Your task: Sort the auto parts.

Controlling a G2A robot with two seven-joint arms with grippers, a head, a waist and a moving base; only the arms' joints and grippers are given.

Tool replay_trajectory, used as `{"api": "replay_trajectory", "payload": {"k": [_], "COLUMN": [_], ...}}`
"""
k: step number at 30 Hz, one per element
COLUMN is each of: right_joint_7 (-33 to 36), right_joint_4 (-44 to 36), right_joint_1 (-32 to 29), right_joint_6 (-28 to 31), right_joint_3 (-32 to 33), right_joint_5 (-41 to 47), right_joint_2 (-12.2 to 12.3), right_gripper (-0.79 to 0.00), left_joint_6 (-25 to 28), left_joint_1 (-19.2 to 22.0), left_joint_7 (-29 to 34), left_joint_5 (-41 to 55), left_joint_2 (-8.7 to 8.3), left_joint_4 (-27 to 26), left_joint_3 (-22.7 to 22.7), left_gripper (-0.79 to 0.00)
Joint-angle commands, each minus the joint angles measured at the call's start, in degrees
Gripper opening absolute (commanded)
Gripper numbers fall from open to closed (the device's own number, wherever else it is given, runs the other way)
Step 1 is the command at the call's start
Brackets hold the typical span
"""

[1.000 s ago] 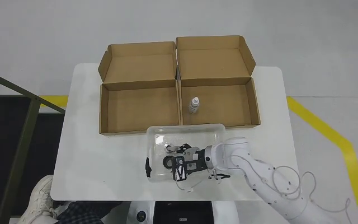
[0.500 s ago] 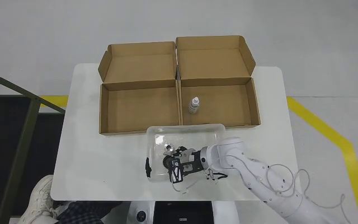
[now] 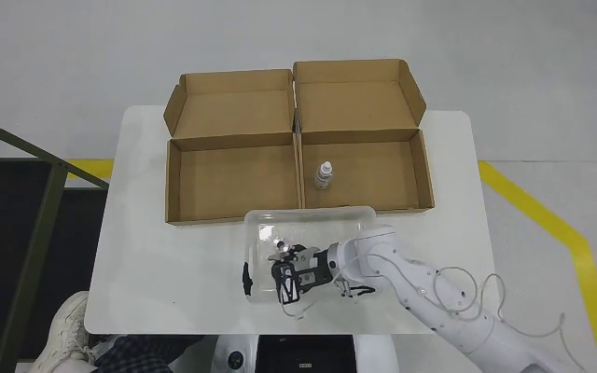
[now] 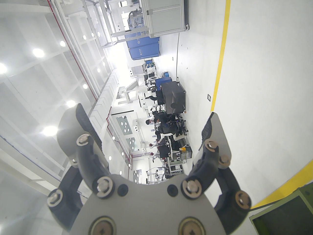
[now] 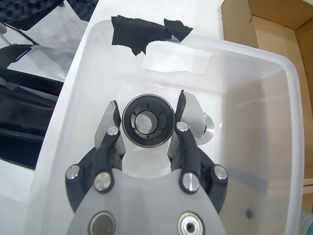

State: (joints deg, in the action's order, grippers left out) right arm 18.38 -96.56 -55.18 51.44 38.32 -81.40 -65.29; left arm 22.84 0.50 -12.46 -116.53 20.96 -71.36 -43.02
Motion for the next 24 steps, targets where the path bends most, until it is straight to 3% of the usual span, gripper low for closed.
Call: {"api": "replay_trajectory", "payload": {"k": [1, 6, 12, 13, 14, 24], "right_joint_7": [0.0, -0.1, -0.3, -0.3, -0.4, -1.9], "right_joint_4": [0.4, 1.4, 1.7, 1.7, 1.7, 0.4], "right_joint_1": [0.2, 0.7, 0.9, 0.9, 0.8, -0.4], "right_joint_6": [0.1, 0.2, 0.4, 0.4, 0.5, 1.6], "right_joint_3": [-0.2, -0.8, -0.5, -0.4, -0.3, 2.7], "right_joint_5": [0.1, 0.3, 0.4, 0.3, 0.4, 1.8], "right_joint_2": [-0.2, -0.5, -0.7, -0.6, -0.6, 0.1], "right_gripper": [-0.329, -0.342, -0.668, -0.76, -0.785, -0.785], "left_joint_6": [0.0, 0.0, 0.0, 0.0, 0.0, 0.0], "left_joint_1": [0.0, 0.0, 0.0, 0.0, 0.0, 0.0], "left_joint_7": [0.0, 0.0, 0.0, 0.0, 0.0, 0.0], "left_joint_5": [0.0, 0.0, 0.0, 0.0, 0.0, 0.0], "left_joint_2": [0.0, 0.0, 0.0, 0.0, 0.0, 0.0], "left_joint_4": [0.0, 0.0, 0.0, 0.0, 0.0, 0.0], "left_joint_3": [0.0, 0.0, 0.0, 0.0, 0.0, 0.0], "left_gripper": [0.0, 0.0, 0.0, 0.0, 0.0, 0.0]}}
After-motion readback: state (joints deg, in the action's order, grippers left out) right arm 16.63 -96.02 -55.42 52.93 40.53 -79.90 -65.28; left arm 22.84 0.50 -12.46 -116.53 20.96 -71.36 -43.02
